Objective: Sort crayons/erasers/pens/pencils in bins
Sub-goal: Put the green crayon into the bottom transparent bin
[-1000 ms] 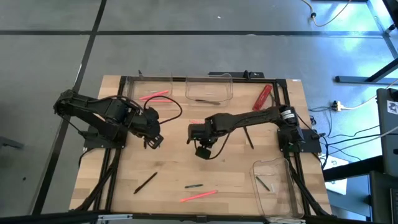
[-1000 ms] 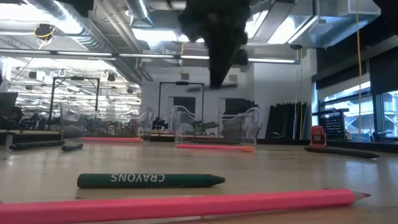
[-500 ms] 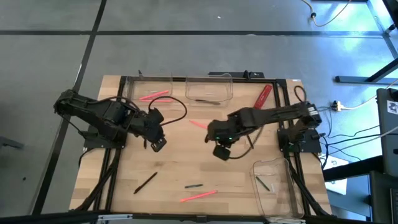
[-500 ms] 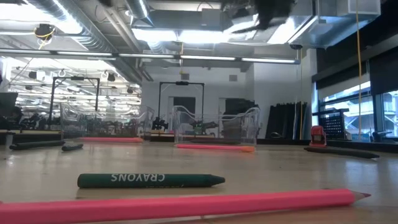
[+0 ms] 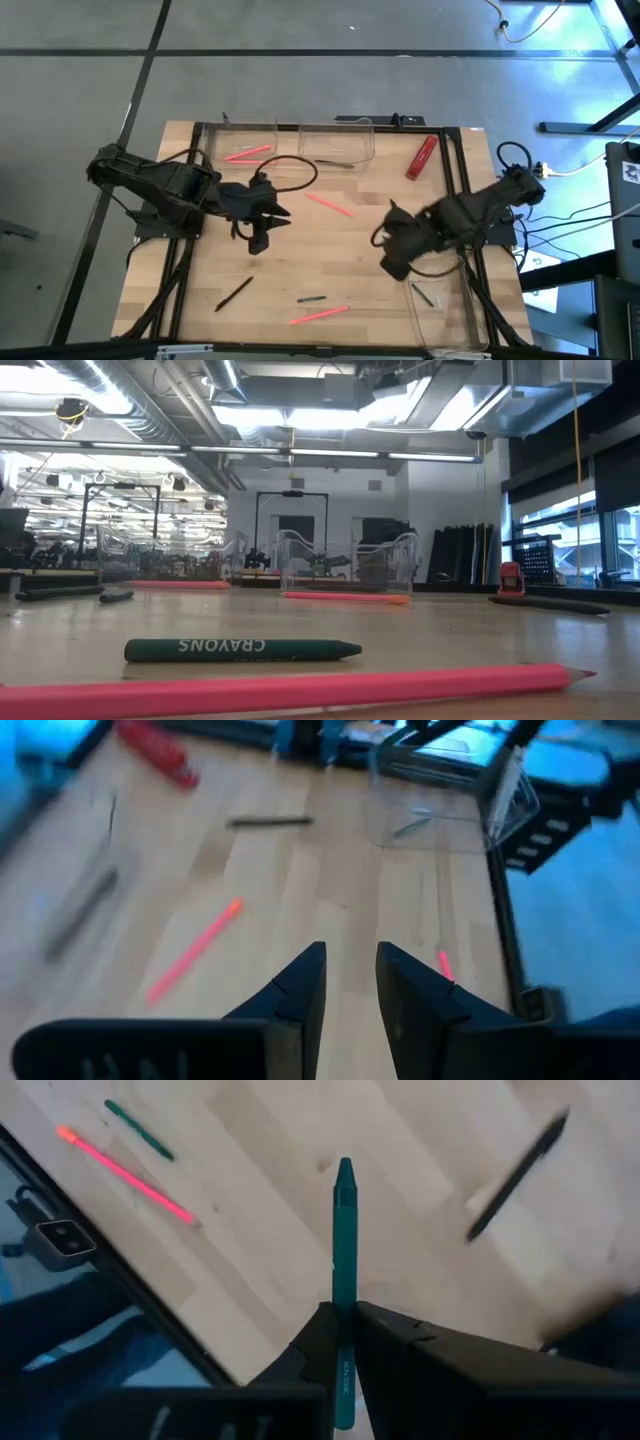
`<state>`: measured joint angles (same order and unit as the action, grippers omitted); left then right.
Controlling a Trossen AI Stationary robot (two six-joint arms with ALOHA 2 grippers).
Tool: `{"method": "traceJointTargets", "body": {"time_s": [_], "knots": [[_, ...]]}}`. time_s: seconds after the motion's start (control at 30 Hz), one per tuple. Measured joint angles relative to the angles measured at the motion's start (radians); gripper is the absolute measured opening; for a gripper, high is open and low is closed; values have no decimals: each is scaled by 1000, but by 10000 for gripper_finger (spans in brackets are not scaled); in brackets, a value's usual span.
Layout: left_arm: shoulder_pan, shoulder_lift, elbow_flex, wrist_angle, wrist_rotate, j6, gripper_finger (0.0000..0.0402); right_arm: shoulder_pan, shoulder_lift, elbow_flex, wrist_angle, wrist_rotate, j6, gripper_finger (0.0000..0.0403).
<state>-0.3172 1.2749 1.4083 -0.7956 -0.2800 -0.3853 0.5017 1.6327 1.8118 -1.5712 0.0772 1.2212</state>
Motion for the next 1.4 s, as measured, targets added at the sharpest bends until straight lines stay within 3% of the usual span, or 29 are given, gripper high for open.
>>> {"method": "traceJointTargets", "body": {"time_s": [0.23,0.5,0.73,0.93,1.4], "knots": [[1,56,1,98,35,265,84,142,2,-2,0,21,295,28],[1,97,0,170,51,352,84,290,7,-12,5,33,617,28],[5,93,0,265,147,407,84,385,5,-183,-2,-54,881,28],[10,93,0,280,152,415,84,432,5,-296,83,-80,979,28],[18,93,0,282,152,394,84,459,5,-665,582,-141,1003,28]]}}
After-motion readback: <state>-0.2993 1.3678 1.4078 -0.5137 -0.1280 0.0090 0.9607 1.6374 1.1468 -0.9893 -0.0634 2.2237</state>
